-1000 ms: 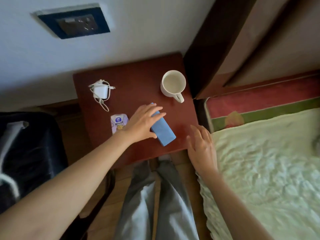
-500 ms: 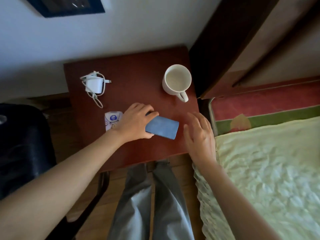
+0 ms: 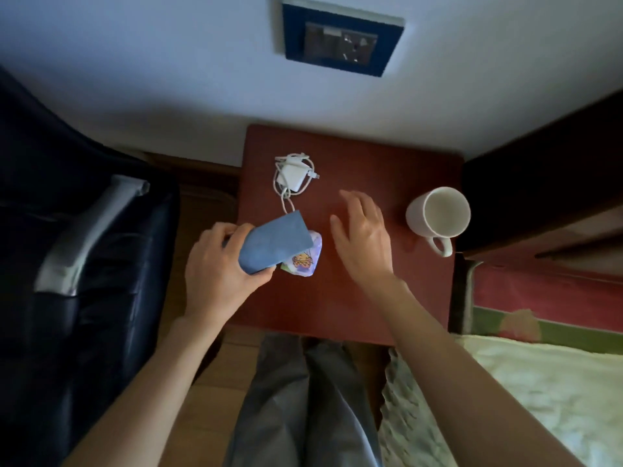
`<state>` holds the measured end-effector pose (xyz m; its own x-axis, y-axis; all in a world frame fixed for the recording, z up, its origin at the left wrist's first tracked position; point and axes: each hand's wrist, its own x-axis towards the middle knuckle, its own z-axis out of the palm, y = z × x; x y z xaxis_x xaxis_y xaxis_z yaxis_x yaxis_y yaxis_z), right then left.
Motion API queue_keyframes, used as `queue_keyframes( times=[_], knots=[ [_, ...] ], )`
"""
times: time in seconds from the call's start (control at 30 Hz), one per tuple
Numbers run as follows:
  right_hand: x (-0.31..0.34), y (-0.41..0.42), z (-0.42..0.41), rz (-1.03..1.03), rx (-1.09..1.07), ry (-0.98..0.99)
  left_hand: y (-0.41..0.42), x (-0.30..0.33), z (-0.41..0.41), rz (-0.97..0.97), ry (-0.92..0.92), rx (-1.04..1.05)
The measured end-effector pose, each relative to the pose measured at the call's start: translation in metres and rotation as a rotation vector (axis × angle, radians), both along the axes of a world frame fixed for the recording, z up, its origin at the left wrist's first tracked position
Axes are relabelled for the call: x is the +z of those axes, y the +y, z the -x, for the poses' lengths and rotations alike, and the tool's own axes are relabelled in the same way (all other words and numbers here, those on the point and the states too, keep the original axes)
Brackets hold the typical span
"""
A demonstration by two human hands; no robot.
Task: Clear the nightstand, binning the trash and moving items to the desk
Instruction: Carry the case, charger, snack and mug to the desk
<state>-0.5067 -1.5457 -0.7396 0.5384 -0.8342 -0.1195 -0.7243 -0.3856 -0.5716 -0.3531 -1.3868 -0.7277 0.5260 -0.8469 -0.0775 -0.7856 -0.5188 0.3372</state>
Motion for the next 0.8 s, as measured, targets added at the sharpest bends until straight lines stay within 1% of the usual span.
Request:
queue_keyframes(
  times=[0.1,0.23,0.3,0.4,0.47,0.67,0.8],
  knots=[
    [-0.02,-0.012,-0.045,-0.105,0.078,0.073,0.017,-0.007,-0.018,0.02,-0.014,0.141],
    [-0.042,-0.022,-0.09,-0.132,0.129,0.07,0.027,-0.015,-0.03,0.055,0.009,0.288],
    [-0.052,-0.024,-0.103,-0.087,0.111,0.076,0.029,-0.018,-0.032,0.072,0.016,0.331],
    [-0.062,-0.024,-0.112,0.033,0.105,0.098,0.031,-0.021,-0.033,0.072,0.012,0.356],
    [-0.063,-0.024,-0.113,0.069,0.091,0.084,0.032,-0.023,-0.034,0.065,0.026,0.369],
    [-0.046,-0.031,-0.101,0.039,0.074,-0.008,0.031,-0.016,-0.032,0.065,0.055,0.382],
    [0.001,-0.026,-0.073,0.058,0.08,-0.053,0.027,0.013,-0.025,0.081,0.094,0.38]
  ],
)
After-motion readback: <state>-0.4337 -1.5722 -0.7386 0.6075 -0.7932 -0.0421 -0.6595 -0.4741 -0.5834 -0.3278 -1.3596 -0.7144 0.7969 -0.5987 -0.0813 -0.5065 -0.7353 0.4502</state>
